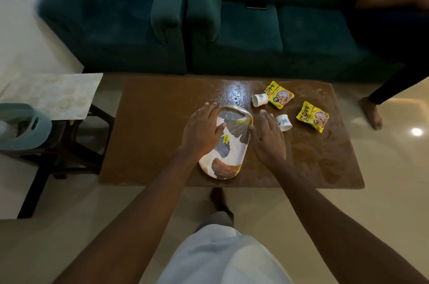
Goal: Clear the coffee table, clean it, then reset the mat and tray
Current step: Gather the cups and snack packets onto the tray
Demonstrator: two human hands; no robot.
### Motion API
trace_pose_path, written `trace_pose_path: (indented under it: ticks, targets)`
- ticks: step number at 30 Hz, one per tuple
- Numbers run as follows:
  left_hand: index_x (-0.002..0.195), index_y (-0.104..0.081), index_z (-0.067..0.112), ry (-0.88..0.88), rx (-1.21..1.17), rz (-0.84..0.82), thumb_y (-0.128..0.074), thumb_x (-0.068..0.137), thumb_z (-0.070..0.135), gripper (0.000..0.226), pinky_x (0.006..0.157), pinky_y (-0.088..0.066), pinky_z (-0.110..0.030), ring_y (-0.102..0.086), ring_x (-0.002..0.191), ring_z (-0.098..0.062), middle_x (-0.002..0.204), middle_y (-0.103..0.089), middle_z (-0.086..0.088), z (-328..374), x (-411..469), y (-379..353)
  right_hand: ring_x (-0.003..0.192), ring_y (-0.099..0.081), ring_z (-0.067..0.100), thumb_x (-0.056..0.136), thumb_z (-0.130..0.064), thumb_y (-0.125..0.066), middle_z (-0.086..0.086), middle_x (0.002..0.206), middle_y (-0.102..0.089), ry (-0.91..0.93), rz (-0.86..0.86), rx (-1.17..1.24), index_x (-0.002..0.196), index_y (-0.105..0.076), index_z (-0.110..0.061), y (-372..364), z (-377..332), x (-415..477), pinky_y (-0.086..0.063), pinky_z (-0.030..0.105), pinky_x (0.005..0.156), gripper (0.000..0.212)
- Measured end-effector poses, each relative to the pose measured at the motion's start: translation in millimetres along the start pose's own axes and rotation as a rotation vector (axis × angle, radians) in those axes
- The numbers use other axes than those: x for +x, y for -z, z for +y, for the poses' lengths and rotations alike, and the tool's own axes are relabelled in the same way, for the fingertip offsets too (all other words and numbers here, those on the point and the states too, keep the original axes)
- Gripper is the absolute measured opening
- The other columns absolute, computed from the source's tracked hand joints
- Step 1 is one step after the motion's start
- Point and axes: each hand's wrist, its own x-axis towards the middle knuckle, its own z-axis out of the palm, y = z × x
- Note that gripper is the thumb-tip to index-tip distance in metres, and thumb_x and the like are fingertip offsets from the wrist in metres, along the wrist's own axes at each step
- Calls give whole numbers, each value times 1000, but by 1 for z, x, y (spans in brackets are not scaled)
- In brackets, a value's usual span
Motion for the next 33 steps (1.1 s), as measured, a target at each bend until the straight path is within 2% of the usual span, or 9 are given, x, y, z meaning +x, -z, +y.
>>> trace_pose_path:
  ticks: [6, 12, 17, 22, 26, 33]
  targets:
    - [147, -37, 14, -45, -3, -34, -43, 100, 43, 56, 117, -17, -34, -26, 145, -21, 154, -36, -6, 21, 70, -21, 152, -14, 19, 106, -39, -37, 6, 162, -26, -73, -2, -26, 156, -25, -12, 13, 28, 46, -16, 38, 120, 58]
    - [145, -39, 13, -76, -8, -87, -46, 98, 40, 54, 117, -22, -36, -28, 144, -22, 152, -39, -6, 37, 121, -40, 151, -15, 18, 104, -39, -40, 2, 162, -27, -144, 0, -10, 156, -26, -15, 13, 56, 84, -21, 40, 119, 59]
    - [146, -38, 15, -80, 9, -138, -42, 98, 43, 55, 116, -26, -40, -27, 145, -21, 154, -37, -4, 51, 148, -58, 152, -10, 16, 105, -42, -36, -2, 164, -22, -173, -53, -17, 157, -21, -19, 8, 77, 108, -18, 42, 120, 59]
    - [148, -36, 14, -73, 10, -172, -38, 99, 46, 59, 118, -19, -36, -24, 146, -21, 156, -34, -5, 66, 173, -81, 152, -11, 16, 104, -41, -38, -3, 163, -24, -189, -74, 5, 157, -24, -18, -1, 104, 132, -19, 41, 119, 59]
    - [146, -38, 15, -12, -32, -173, -37, 97, 56, 65, 118, -17, -37, -21, 147, -21, 156, -33, -4, 80, 193, -118, 152, -12, 16, 104, -41, -40, -3, 163, -24, -186, -121, -5, 157, -25, -18, -20, 144, 147, -19, 39, 119, 59]
    - [144, -41, 14, 46, -85, -199, -39, 95, 59, 66, 116, -22, -39, -22, 147, -21, 154, -36, -4, 80, 218, -204, 152, -13, 15, 103, -41, -44, -2, 163, -26, -213, -149, -8, 156, -28, -18, -63, 210, 162, -18, 36, 120, 60]
